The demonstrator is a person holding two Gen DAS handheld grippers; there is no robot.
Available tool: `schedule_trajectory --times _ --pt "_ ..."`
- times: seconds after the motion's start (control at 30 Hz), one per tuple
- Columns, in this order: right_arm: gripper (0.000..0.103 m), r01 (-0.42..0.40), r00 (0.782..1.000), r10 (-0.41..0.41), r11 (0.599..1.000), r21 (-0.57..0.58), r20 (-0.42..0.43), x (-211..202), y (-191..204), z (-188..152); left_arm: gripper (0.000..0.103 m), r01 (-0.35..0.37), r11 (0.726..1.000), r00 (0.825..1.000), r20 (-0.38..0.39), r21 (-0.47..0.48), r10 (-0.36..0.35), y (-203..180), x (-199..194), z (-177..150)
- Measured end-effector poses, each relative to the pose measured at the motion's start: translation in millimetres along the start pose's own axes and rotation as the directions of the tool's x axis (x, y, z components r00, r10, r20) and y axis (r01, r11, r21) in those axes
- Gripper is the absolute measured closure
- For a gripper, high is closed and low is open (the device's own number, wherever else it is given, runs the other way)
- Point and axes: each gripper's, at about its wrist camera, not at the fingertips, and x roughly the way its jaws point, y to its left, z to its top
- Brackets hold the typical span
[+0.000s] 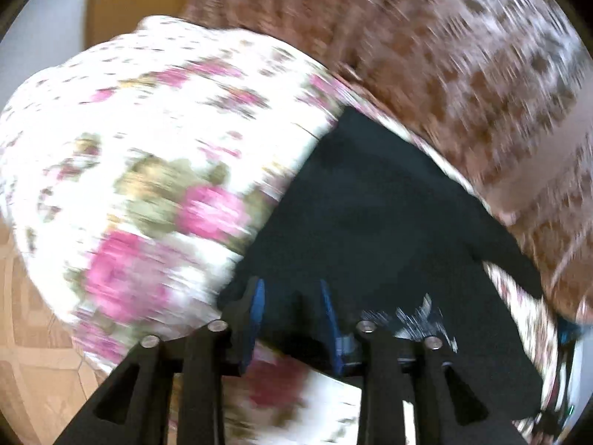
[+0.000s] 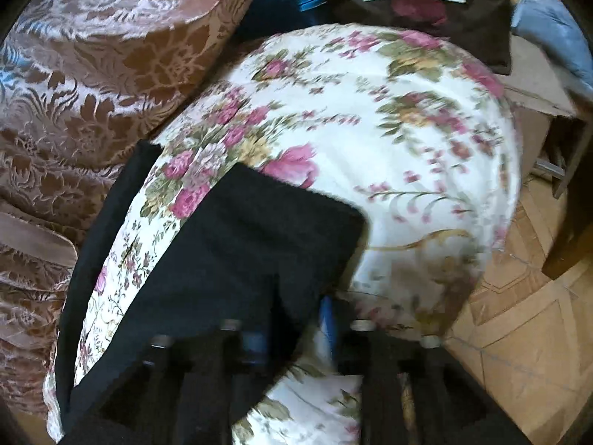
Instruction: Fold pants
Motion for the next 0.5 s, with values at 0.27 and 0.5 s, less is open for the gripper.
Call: schedule_trajectory --times 0.27,0.5 --pt "0.058 -0.05 0.992 0.068 0.985 -0.166 0.103 -57.0 57.8 -17.3 0.062 0.088 0.985 0.996 0.02 -0.147 -0.086 67.3 -6.7 35.2" --pt "0.058 -0.288 0.957 0.276 0.863 -0.416 -0.09 -43.7 182.3 -87.6 0.06 0.092 0.996 0.991 -0.096 -0.013 -0.093 23.6 38.9 34.4"
